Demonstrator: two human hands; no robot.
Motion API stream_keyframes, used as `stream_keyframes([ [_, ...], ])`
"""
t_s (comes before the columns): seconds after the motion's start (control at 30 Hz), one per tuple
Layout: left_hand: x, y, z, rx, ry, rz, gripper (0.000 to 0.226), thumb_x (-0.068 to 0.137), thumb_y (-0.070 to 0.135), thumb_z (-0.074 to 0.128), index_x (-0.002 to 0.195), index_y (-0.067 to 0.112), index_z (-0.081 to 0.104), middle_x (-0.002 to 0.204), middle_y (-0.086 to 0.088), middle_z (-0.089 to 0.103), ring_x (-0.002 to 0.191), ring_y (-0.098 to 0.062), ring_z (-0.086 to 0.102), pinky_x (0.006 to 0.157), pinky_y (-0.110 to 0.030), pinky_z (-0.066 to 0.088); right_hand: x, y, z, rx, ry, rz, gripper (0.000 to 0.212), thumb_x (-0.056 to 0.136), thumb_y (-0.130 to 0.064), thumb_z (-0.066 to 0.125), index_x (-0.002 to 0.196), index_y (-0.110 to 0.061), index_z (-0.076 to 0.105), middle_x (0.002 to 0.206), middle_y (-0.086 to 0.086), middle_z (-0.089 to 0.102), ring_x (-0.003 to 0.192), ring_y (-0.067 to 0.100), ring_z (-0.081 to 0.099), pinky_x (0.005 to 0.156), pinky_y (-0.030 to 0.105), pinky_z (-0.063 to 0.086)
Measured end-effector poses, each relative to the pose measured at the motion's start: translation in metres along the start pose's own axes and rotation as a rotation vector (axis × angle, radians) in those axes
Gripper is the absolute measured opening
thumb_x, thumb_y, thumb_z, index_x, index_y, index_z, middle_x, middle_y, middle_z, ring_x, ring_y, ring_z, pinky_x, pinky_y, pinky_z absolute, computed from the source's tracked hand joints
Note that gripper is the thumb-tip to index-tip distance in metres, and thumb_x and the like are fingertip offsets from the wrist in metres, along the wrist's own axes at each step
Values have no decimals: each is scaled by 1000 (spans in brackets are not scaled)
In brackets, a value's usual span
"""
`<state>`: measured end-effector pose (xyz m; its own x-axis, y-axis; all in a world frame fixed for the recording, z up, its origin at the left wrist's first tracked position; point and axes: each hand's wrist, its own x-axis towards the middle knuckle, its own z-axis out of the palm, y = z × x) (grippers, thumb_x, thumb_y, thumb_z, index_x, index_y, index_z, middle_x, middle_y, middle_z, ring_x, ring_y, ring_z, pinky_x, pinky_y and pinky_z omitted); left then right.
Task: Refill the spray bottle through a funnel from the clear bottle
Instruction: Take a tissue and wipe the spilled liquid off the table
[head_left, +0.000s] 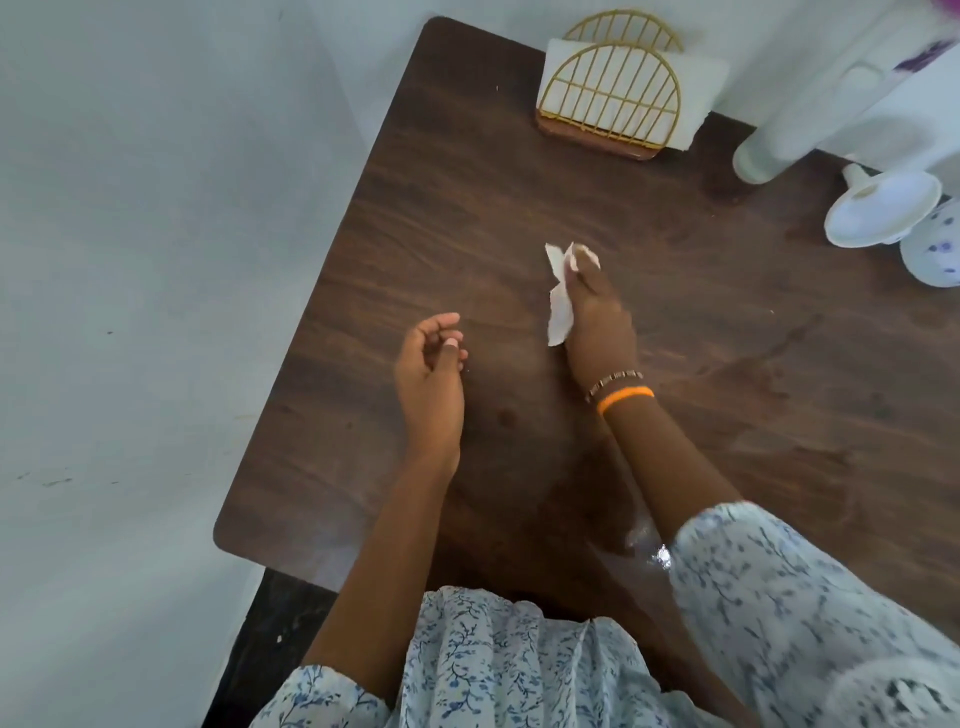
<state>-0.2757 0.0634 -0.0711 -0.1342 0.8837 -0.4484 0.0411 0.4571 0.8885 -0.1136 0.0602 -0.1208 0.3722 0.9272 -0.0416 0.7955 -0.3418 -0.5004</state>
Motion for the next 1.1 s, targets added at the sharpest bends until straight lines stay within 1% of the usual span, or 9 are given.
stream_keyframes([
  [0.07,-4,-2,2,-10,8,4,28,92,0,47,96,24,61,84,5,59,73,-4,57,69,-14,49,15,-20,12,44,-8,16,53,88,-2,42,140,-10,38,150,9,31,131,31,41,102,31,36],
  [0.17,-8,-4,4,-28,15,16,27,91,-2,46,99,18,62,84,4,58,75,-6,56,70,-16,48,-15,-43,25,14,-223,-441,59,74,12,52,131,-6,50,141,19,44,129,34,45,102,34,39],
  [0.23,-8,-5,3,-28,-2,21,27,91,-3,44,101,16,61,86,3,59,78,-8,57,73,-18,48,-34,-25,12,-4,-303,-556,48,72,7,61,120,0,58,128,21,56,114,38,57,92,39,48],
  [0.43,-17,-9,1,-10,-23,12,27,93,-1,42,103,16,60,84,5,56,73,-5,55,72,-17,49,32,5,-9,-26,93,26,29,71,-17,65,95,-1,69,101,22,66,96,38,60,78,38,48],
  [0.53,-19,-12,-1,-14,-8,21,29,92,-4,41,101,17,60,82,4,55,71,-6,54,71,-16,48,37,-46,16,-62,32,-111,35,78,-21,61,109,-8,68,106,19,66,100,36,60,80,37,51],
  [0.67,-16,-15,-11,5,44,18,31,91,-3,43,96,23,60,85,4,57,75,-7,56,72,-18,47,-16,-72,30,25,-54,-506,36,77,-24,50,106,-13,68,78,9,66,74,28,65,48,28,50],
  [0.73,-15,-16,-15,10,55,-2,31,92,-1,44,95,24,61,86,4,58,77,-8,56,73,-18,48,-24,-48,20,-38,-93,-630,37,78,-25,45,103,-13,69,86,9,68,80,27,66,56,30,55],
  [0.93,-25,-15,-3,56,4,18,28,92,-1,43,100,18,61,84,4,56,73,-5,55,70,-14,48,23,30,-20,-22,194,104,35,87,-25,47,106,-4,67,102,24,57,94,39,57,73,43,49],
  [1.1,-44,-12,21,72,-76,61,28,92,-5,41,102,13,60,80,6,55,68,-1,54,70,-14,47,-42,-3,1,110,-106,-308,25,81,-12,48,90,-2,69,94,24,64,86,35,64,77,34,48],
])
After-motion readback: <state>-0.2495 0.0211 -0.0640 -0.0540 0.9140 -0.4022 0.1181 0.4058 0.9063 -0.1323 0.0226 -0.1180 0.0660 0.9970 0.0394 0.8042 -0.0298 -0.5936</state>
